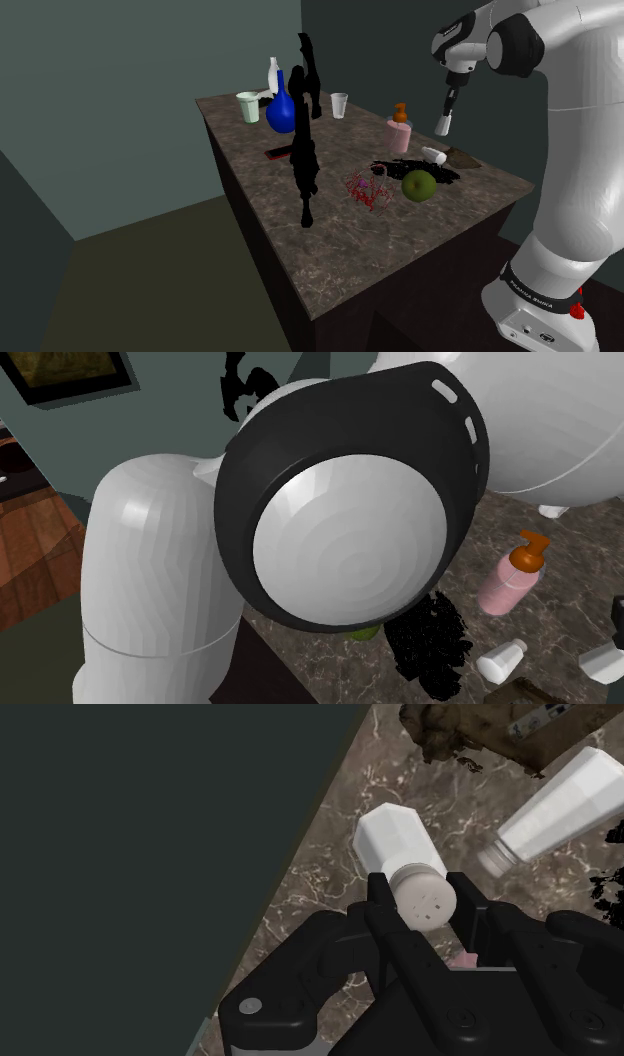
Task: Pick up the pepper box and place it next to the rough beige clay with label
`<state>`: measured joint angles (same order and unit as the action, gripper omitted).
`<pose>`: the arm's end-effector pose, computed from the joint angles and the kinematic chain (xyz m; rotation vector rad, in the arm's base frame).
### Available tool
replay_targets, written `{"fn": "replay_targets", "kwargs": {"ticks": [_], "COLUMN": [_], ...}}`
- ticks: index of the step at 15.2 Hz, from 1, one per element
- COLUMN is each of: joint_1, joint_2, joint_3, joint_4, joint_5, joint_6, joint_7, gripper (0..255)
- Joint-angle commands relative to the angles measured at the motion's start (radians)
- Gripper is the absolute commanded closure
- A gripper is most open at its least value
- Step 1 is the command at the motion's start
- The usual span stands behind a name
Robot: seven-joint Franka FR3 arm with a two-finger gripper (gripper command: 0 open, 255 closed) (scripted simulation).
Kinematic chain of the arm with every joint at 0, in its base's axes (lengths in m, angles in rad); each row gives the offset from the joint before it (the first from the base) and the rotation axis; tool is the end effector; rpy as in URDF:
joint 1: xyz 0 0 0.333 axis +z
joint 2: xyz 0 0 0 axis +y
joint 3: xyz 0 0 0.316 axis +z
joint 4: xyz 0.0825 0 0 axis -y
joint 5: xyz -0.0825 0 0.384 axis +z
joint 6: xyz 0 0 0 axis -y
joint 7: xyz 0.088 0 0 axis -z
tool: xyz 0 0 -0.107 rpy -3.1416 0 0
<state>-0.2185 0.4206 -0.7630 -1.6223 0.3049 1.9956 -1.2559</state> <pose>0.4316 -0.5009 0.4398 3.0544 0.3260 0.0477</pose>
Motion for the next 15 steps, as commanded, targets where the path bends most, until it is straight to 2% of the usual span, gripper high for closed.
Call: {"fn": "replay_targets", "kwargs": {"ticks": [1, 11, 15], "joint_1": [-0.001, -0.013, -0.013], "joint_2": [0.009, 0.058, 0.059], "joint_3": [0.005, 0.031, 0.032], "joint_4": [-0.016, -0.088, -0.089], "joint_5": [0.008, 0.052, 0.054], "joint_6": [0.023, 0.132, 0.135], "joint_7": [-0.004, -0.032, -0.033], "gripper": [255, 255, 255]}}
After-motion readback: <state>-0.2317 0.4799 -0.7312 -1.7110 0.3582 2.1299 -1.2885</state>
